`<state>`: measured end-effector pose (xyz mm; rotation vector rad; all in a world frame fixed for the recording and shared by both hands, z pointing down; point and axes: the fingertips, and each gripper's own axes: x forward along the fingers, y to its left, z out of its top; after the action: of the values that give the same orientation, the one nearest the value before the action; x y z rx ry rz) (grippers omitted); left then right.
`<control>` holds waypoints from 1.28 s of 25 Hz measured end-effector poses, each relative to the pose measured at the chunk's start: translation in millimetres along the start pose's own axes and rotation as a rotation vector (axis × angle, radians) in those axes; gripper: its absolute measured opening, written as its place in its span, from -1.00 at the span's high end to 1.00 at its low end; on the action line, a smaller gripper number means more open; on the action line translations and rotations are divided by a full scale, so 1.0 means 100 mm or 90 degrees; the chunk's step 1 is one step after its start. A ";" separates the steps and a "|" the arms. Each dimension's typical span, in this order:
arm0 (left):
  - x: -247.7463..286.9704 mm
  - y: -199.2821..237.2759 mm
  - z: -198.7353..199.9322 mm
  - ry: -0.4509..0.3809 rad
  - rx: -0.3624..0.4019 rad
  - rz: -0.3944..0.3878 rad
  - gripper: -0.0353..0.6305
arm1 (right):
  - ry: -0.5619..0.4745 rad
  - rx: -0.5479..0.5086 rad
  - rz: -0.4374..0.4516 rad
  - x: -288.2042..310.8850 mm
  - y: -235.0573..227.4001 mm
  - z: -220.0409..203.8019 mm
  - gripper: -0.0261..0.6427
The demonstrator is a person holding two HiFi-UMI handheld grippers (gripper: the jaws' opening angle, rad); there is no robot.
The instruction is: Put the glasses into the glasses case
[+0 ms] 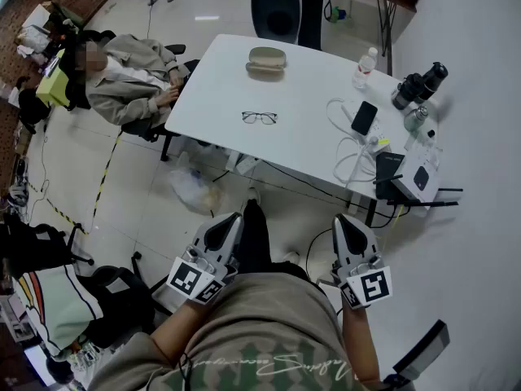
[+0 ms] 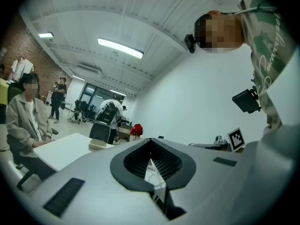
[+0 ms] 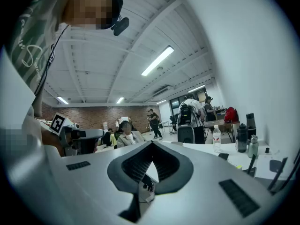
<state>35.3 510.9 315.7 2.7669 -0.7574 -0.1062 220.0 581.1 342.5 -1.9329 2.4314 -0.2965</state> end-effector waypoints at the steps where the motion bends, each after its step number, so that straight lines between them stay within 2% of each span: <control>1: 0.07 0.06 0.01 0.000 -0.002 -0.003 0.88 | 0.002 0.003 0.001 0.07 0.00 -0.02 0.93; 6: 0.48 0.42 0.07 0.010 0.000 -0.022 0.88 | 0.024 0.003 -0.002 0.55 -0.06 -0.01 0.93; 10: 0.83 0.76 0.14 0.027 0.014 -0.046 0.88 | -0.004 0.003 0.020 1.05 -0.11 0.18 0.93; 13: 1.02 1.04 0.23 0.031 0.010 -0.054 0.88 | 0.015 -0.005 0.027 1.40 -0.17 0.18 0.93; 17: 1.11 1.44 0.31 0.055 0.028 -0.038 0.88 | 0.034 -0.037 0.087 1.88 -0.07 0.21 0.93; 21: 1.17 1.75 0.33 0.060 0.011 -0.053 0.88 | -0.027 -0.048 0.177 2.29 0.21 0.51 0.93; 25: 1.25 2.03 0.40 0.066 -0.008 -0.070 0.88 | -0.006 -0.044 0.183 2.64 0.29 0.52 0.93; 29: 1.29 2.37 0.49 0.065 -0.016 -0.083 0.88 | 0.008 -0.044 0.240 2.98 0.53 0.56 0.93; 32: 1.32 2.62 0.52 0.056 -0.030 -0.076 0.88 | 0.020 -0.028 0.220 3.20 0.55 0.54 0.93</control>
<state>13.2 214.8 338.0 2.7507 -0.5596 -0.0260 100.4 276.5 313.3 -1.4915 2.7502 -0.2646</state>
